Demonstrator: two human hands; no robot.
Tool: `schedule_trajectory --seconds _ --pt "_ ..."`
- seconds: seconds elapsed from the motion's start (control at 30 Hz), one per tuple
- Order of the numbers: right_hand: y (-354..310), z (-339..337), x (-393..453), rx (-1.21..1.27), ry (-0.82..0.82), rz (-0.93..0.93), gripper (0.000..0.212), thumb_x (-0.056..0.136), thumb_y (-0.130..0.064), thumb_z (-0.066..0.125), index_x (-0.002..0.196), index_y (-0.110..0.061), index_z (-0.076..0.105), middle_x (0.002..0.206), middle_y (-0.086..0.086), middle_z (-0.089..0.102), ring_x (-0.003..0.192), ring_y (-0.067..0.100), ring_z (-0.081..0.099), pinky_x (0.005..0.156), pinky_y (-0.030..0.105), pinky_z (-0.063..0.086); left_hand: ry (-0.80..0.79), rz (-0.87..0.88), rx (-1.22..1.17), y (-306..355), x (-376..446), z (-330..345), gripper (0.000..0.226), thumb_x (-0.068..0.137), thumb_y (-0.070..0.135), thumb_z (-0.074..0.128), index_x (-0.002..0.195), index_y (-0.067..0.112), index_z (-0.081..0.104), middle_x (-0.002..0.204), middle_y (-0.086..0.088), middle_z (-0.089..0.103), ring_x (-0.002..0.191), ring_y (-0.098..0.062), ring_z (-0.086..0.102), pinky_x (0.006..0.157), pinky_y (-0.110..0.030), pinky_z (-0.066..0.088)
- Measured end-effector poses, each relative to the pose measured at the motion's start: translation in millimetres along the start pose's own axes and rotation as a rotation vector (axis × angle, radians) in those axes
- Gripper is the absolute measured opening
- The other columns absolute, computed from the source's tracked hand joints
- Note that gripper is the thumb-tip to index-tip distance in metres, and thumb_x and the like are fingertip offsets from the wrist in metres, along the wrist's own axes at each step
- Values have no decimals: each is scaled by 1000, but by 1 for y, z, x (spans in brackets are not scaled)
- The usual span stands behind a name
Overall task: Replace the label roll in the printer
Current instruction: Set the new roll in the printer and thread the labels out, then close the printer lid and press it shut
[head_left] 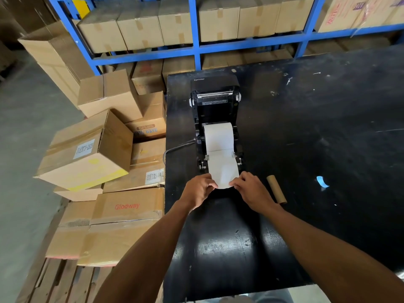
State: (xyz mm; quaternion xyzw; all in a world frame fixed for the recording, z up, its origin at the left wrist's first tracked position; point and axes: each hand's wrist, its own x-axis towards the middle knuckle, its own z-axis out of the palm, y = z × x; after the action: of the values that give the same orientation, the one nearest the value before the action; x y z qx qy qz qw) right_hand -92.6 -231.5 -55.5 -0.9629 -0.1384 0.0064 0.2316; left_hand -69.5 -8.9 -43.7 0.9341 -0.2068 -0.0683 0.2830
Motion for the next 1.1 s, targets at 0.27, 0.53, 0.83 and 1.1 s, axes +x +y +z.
schedule_trajectory --seconds 0.27,0.53,0.83,1.1 --pt "11 1 2 -3 -38 -99 25 92 -26 60 114 -20 69 103 0 56 94 22 57 80 32 45 -197 47 47 -7 12 -11 19 90 30 73 104 19 78 105 4 71 88 -13 67 81 -36 57" --pt "9 -35 59 170 178 117 36 97 -41 50 125 -22 63 119 -1 57 106 20 59 92 41 52 312 -414 -711 -5 82 -80 24 99 29 61 94 11 76 85 6 71 76 -10 67 65 -19 51" --pt "-10 -111 202 646 205 441 50 105 -45 27 129 -9 52 138 14 50 131 29 45 109 41 35 429 -608 -1048 0 186 -155 51 105 48 38 149 22 45 157 -11 46 148 -32 39 123 -51 29" --pt "-17 -130 245 941 191 697 75 96 -67 10 155 -23 24 162 6 28 149 30 26 118 50 21 356 -602 -1125 9 207 -160 58 103 61 23 138 28 56 143 6 56 120 -15 58 111 -35 35"
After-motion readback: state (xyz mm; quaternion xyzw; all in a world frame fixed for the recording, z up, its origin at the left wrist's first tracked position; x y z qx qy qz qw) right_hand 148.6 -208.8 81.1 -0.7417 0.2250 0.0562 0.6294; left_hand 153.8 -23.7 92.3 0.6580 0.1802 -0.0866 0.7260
